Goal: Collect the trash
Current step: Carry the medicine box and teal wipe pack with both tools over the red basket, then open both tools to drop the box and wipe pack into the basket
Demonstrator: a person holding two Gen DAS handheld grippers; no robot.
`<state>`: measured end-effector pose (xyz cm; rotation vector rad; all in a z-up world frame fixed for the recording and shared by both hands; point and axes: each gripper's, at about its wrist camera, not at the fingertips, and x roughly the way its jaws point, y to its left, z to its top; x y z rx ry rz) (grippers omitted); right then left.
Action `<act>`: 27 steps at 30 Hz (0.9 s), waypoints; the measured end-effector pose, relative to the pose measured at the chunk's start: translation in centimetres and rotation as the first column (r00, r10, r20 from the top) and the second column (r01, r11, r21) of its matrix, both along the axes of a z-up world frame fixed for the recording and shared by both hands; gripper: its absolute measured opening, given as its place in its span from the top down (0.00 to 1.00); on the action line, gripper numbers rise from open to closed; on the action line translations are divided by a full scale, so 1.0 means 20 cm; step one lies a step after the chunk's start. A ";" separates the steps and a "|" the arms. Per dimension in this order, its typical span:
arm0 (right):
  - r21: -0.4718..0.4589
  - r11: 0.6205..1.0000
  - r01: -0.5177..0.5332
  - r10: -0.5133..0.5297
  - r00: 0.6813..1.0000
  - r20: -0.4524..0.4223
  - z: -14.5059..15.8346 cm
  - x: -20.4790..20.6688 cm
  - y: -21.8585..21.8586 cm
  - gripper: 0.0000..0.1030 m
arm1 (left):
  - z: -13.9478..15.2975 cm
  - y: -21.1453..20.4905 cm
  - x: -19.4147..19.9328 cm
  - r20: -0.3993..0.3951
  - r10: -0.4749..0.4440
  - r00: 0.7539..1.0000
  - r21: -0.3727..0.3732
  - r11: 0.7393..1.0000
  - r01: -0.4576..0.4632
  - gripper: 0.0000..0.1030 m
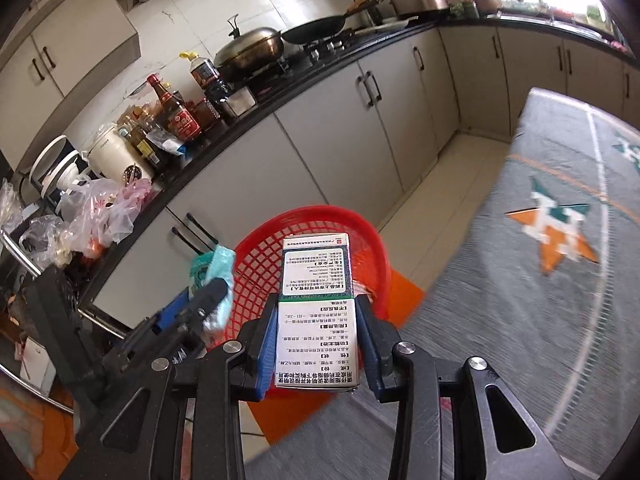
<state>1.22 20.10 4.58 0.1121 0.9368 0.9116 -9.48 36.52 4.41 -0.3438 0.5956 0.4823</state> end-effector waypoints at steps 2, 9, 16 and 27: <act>0.018 1.000 -0.002 0.002 0.999 -0.032 -0.02 0.04 0.05 0.57 | -0.01 0.00 0.00 0.003 -0.006 1.000 0.002 1.000 0.006 0.56; 0.064 0.997 0.031 -0.029 0.999 -0.026 0.03 0.04 -0.03 0.38 | 0.05 -0.04 -0.08 0.036 0.015 0.999 0.066 0.998 -0.018 0.40; -0.018 0.996 0.086 -0.081 0.977 0.198 0.15 -0.26 -0.31 0.19 | 0.23 -0.31 -0.36 0.105 0.043 0.994 0.279 0.958 -0.070 0.04; -0.190 0.936 0.297 -0.163 0.842 0.514 0.15 -0.82 -0.73 0.08 | 0.19 -0.75 -0.70 0.064 -0.018 0.998 0.421 0.907 -0.011 0.00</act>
